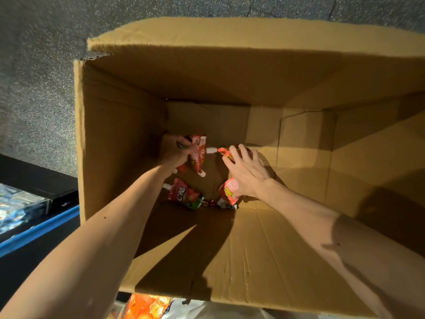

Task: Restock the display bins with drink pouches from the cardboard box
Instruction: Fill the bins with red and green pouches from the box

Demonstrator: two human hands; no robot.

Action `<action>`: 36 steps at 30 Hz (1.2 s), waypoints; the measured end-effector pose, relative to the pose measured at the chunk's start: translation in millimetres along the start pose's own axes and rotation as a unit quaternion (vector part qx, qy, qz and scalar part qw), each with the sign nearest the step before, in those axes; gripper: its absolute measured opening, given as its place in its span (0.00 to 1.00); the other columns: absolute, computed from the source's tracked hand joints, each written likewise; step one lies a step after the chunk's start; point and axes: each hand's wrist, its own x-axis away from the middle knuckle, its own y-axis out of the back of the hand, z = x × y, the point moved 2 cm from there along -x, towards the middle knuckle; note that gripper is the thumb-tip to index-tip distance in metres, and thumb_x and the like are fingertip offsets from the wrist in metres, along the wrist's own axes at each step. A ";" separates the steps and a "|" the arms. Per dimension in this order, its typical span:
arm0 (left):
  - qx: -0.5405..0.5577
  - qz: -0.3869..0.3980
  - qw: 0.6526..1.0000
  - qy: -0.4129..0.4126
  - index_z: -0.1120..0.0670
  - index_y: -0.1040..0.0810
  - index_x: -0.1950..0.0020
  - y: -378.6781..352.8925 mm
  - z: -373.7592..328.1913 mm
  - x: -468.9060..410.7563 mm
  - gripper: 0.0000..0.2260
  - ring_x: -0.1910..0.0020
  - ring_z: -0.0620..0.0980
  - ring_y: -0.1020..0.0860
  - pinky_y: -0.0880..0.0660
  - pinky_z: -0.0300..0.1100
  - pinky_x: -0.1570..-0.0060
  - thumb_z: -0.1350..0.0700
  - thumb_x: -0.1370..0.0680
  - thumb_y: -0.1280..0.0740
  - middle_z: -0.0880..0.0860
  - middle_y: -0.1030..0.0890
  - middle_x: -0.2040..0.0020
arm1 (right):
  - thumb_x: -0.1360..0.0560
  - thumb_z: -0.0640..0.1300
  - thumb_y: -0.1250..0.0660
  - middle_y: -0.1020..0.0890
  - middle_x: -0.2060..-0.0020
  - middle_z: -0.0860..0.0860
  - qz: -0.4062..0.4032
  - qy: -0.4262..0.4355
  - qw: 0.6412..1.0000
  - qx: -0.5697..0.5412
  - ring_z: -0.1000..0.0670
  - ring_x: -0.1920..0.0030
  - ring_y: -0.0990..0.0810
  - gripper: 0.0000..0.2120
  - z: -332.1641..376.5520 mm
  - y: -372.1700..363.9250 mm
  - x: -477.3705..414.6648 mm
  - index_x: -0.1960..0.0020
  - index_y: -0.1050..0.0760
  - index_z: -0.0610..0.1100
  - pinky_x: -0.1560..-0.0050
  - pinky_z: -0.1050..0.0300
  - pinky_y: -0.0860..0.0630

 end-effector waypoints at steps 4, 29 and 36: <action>-0.151 0.069 0.986 -0.006 0.57 0.20 0.51 1.0 3.8 -1.8 0.06 0.52 0.46 0.26 0.32 0.36 0.60 0.56 0.24 0.27 0.52 0.22 0.49 | 0.31 0.57 0.24 0.46 0.24 0.37 -0.001 0.044 0.986 0.159 0.32 0.25 0.44 0.43 4.0 -14.7 -1.8 0.26 0.41 0.42 0.33 0.31 0.37; -0.667 0.207 0.610 -0.375 0.36 0.77 0.29 -37.4 89.4 25.0 0.52 0.27 0.69 0.71 0.55 0.79 0.33 0.53 0.22 0.30 0.59 0.83 0.32 | 0.25 0.39 0.29 0.40 0.29 0.39 -0.041 -0.118 0.992 -0.010 0.39 0.32 0.34 0.20 -24.7 -15.7 -16.7 0.34 0.28 0.39 0.32 0.33 0.32; -0.595 0.107 0.699 -0.381 0.41 0.47 0.24 -49.3 82.0 16.7 0.43 0.23 0.69 0.45 0.34 0.74 0.39 0.39 0.32 0.26 0.60 0.54 0.22 | 0.23 0.37 0.32 0.41 0.28 0.38 -0.040 -0.149 0.987 -0.045 0.37 0.31 0.35 0.21 -27.6 -13.6 -11.2 0.31 0.31 0.38 0.32 0.33 0.33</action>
